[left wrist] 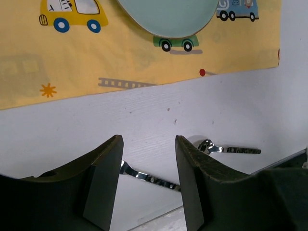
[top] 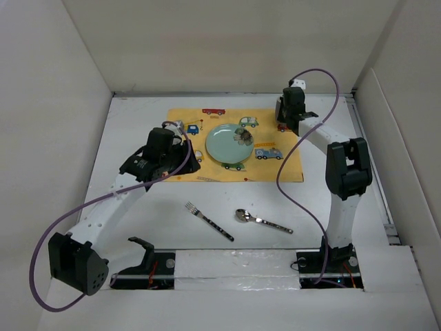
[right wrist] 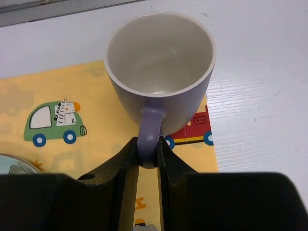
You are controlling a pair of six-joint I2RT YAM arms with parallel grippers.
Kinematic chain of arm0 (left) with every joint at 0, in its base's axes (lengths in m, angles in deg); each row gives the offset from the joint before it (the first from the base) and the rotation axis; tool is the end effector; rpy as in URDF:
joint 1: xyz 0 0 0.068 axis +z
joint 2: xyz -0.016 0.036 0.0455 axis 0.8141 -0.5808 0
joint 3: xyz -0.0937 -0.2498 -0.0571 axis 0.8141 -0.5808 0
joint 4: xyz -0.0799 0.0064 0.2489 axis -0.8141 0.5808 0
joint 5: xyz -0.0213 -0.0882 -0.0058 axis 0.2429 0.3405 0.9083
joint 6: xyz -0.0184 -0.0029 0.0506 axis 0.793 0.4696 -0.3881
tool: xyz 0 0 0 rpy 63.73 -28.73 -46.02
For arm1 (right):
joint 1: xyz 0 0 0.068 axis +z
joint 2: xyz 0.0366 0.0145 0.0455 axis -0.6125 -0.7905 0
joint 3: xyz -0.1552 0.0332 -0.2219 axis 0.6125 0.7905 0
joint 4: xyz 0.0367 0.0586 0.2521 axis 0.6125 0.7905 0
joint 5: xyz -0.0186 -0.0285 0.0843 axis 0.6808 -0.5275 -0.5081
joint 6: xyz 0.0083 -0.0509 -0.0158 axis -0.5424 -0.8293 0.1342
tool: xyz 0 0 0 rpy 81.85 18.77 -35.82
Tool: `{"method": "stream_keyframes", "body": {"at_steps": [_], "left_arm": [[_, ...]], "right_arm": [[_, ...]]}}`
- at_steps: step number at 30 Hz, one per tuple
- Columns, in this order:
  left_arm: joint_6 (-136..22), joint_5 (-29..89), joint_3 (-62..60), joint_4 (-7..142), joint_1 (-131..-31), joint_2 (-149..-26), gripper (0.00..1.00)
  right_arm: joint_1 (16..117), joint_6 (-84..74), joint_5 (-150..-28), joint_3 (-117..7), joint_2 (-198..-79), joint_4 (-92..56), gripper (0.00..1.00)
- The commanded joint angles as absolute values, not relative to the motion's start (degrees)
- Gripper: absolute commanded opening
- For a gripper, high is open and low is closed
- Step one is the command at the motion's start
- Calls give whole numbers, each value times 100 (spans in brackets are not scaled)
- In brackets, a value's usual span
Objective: Set the dinner table for one person
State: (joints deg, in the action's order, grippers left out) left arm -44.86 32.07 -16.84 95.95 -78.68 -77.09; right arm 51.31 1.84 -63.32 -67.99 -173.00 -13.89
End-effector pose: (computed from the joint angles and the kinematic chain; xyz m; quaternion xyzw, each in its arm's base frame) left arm 0.2234 -0.1072 0.3141 0.0469 0.8816 -0.2588 0.3918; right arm 0.4615 0.1000 0.2358 0.0765 0.8626 -0.0171 0.4997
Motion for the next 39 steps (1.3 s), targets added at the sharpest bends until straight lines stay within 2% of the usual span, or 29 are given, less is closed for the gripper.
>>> {"method": "stream_keyframes", "body": {"at_steps": [1, 4, 5, 8, 13, 20, 25, 28, 29, 34, 35, 37, 39], "left_arm": [[-3764, 3077, -1785, 9443, -7919, -7613, 45], [-3527, 3050, -2005, 9539, -8033, -7569, 44], [-3491, 3033, -2057, 9583, -8121, -7577, 44], [-3315, 2832, -2260, 9645, -8437, -7656, 43], [-2666, 2242, -2348, 9777, -9752, -7928, 42], [-1611, 1741, -2506, 10216, -10319, -8061, 44], [-1312, 1794, -2682, 10242, -10494, -7938, 45], [-1066, 1767, -2796, 10331, -10845, -8043, 46], [-1013, 1759, -2831, 10322, -10959, -8113, 46], [-679, 1609, -2849, 10445, -11478, -8657, 48], [-469, 1539, -2910, 10428, -11548, -8702, 50], [-389, 1530, -2919, 10445, -11549, -8729, 51], [-125, 1416, -3015, 10315, -11549, -8676, 52]], "right_arm": [[5166, 155, -5977, -6870, -17101, -2054, 0], [5226, 497, -5854, -6772, -17022, -1564, 16], [5227, 681, -5863, -6737, -16935, -1483, 27], [5227, 945, -6037, -6492, -16707, -1307, 39], [5174, 1060, -6275, -6227, -16442, -1131, 49], [5122, 1533, -6477, -5973, -15723, -657, 64], [5270, 1860, -6654, -5394, -15002, -375, 62], [5604, 2018, -6706, -4533, -14185, -401, 24], [5683, 2088, -6906, -4313, -13774, -366, 0], [6228, 2194, -7531, -2856, -12445, 81, 0], [6386, 2255, -7907, -2522, -11773, 343, 0], [6544, 2264, -8015, -2353, -11575, 442, 0], [6685, 2422, -8060, -2018, -11049, 792, 10]]}}
